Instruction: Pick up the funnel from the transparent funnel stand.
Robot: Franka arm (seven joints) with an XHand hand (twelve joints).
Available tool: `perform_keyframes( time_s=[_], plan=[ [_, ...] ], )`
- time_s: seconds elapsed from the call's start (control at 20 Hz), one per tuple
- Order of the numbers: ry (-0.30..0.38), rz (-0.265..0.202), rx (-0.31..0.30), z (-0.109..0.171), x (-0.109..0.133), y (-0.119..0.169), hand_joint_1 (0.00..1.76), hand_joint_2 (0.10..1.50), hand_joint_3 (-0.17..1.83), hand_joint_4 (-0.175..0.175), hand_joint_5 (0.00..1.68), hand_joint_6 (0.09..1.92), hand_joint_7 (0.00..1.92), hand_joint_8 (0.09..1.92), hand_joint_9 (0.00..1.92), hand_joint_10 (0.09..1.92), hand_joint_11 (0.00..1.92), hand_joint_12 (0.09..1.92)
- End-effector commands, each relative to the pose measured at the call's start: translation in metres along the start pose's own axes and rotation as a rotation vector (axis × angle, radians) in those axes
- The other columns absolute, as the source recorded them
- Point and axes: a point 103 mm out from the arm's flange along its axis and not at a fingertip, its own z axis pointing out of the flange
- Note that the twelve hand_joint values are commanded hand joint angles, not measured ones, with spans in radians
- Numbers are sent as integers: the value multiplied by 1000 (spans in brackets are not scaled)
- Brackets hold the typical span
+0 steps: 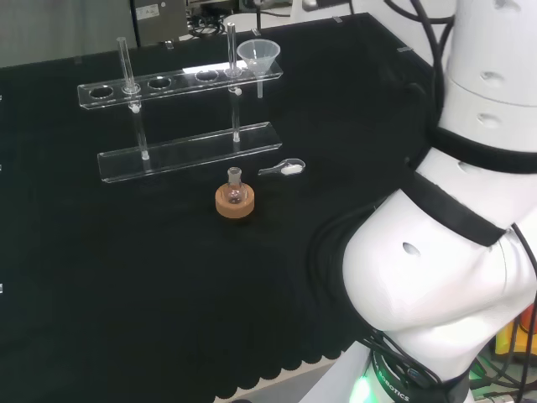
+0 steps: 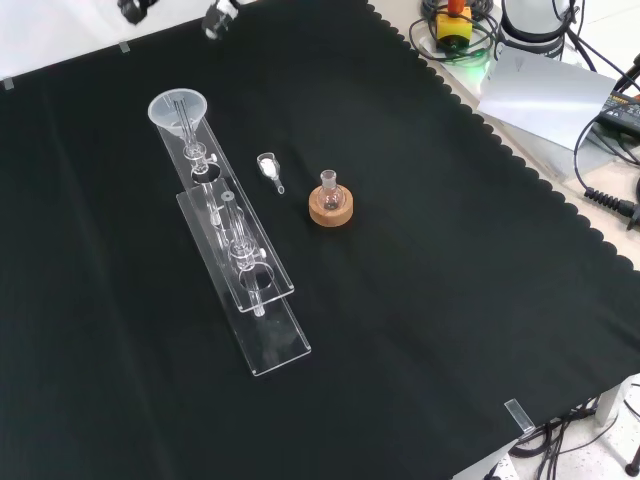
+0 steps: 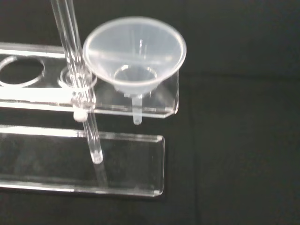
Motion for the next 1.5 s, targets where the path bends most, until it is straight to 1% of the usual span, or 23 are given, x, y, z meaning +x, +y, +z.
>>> perform_keyframes(
  time_s=[0.05,0.2,0.45,0.55,0.75,1.15,1.4,1.5],
  plan=[
    [-2,-27,56,21,5,21,309,977,223,5,156,87,40,543,228,688,27,1422],
    [-21,-37,101,26,8,26,373,932,202,5,124,87,9,522,209,690,33,1425],
    [-59,-52,163,36,14,37,451,854,170,10,53,87,0,351,151,724,60,1445],
    [-71,-62,175,39,17,41,467,838,163,10,39,87,0,331,143,732,66,1449],
    [-100,-63,201,43,22,46,487,818,154,9,25,87,0,317,135,740,69,1451],
    [-142,-60,229,51,21,53,530,786,141,-2,5,87,0,311,140,755,91,1453],
    [-148,-58,225,53,17,56,546,781,139,-3,3,87,0,312,142,760,97,1451],
    [-145,-58,233,54,15,56,551,780,139,-4,3,87,0,313,141,761,99,1450]
  ],
)
